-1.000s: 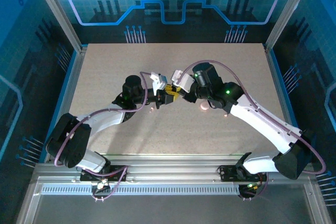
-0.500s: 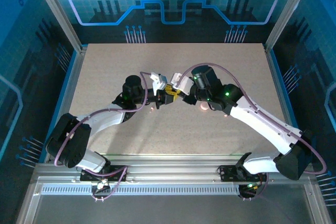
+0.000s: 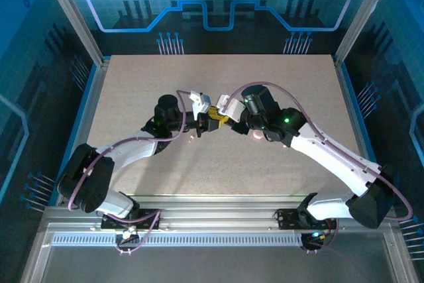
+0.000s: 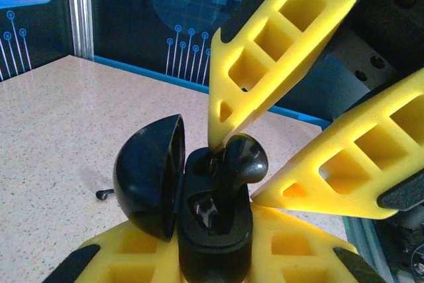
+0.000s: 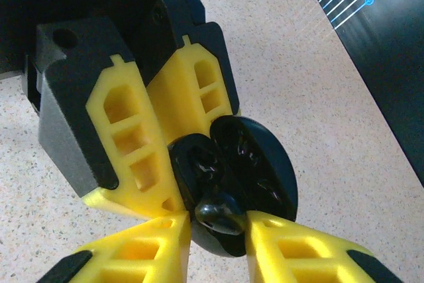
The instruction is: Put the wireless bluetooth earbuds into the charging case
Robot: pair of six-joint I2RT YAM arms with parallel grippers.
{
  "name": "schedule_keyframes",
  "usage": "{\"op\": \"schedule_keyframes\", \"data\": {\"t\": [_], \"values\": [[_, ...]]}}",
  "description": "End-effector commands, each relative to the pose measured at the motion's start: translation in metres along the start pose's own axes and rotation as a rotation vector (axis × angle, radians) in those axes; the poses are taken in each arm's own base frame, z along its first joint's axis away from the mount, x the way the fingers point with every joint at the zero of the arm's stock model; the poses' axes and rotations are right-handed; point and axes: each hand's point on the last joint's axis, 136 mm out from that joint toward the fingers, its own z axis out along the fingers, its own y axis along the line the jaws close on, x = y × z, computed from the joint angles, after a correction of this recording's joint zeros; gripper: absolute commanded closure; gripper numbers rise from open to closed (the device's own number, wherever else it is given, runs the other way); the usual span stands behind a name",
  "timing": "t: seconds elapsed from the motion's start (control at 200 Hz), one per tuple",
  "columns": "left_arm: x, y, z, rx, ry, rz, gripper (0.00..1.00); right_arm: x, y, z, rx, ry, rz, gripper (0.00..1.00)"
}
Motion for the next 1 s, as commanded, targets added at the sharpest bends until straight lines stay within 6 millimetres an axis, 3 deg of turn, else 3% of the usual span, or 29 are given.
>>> {"op": "schedule_keyframes", "data": {"t": [0.0, 0.225, 0.335, 0.48, 0.865, 0.996], "values": [[-0.028, -0.009, -0.002, 0.019, -0.049, 0.080, 0.80, -0.002, 0.008, -0.004, -0.022, -0.007, -0.009, 0.70], [-0.026, -0.007, -0.002, 0.011, -0.045, 0.079, 0.80, -0.004, 0.005, -0.008, -0.005, -0.020, 0.012, 0.61], [-0.023, -0.005, -0.002, -0.004, -0.040, 0.076, 0.80, -0.005, 0.005, -0.018, 0.002, -0.040, 0.045, 0.53], [-0.021, -0.004, -0.002, -0.011, -0.037, 0.079, 0.80, -0.006, 0.002, -0.030, 0.019, -0.075, 0.108, 0.49], [-0.020, -0.004, -0.003, -0.012, -0.030, 0.096, 0.80, -0.014, -0.009, -0.048, -0.127, -0.249, 0.550, 0.51], [-0.019, -0.003, -0.003, -0.022, -0.021, 0.115, 0.80, -0.025, -0.007, -0.050, -0.228, -0.293, 0.719, 0.51]]}}
